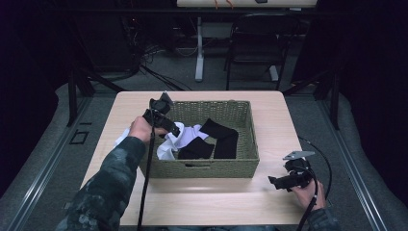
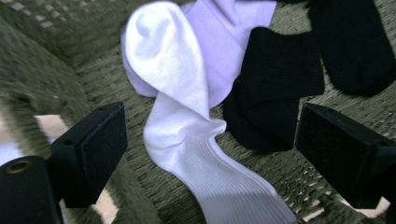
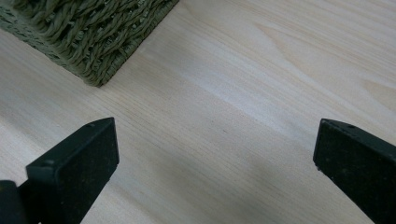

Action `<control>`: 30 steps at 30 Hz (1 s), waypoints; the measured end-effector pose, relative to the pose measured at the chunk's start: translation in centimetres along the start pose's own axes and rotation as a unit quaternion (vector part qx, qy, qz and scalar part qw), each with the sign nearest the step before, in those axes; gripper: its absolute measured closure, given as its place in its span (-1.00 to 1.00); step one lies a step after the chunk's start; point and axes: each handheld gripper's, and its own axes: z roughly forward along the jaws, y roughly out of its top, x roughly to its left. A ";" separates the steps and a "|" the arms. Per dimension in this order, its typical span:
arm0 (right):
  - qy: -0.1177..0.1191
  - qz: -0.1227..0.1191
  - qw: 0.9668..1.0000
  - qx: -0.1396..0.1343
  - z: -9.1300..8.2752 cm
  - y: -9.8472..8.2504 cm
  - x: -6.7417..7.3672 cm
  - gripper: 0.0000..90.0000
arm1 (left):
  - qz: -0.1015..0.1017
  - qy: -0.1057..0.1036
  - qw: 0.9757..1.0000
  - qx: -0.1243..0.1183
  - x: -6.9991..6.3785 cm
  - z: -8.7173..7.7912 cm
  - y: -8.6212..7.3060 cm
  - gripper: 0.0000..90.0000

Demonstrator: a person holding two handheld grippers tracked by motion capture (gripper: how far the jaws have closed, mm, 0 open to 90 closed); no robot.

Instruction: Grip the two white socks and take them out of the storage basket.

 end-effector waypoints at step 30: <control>0.003 0.002 1.000 -0.015 -0.3 0.1 0.0 -1.00 | -0.030 0.006 0.998 0.062 -0.1 6.1 0.3 -0.03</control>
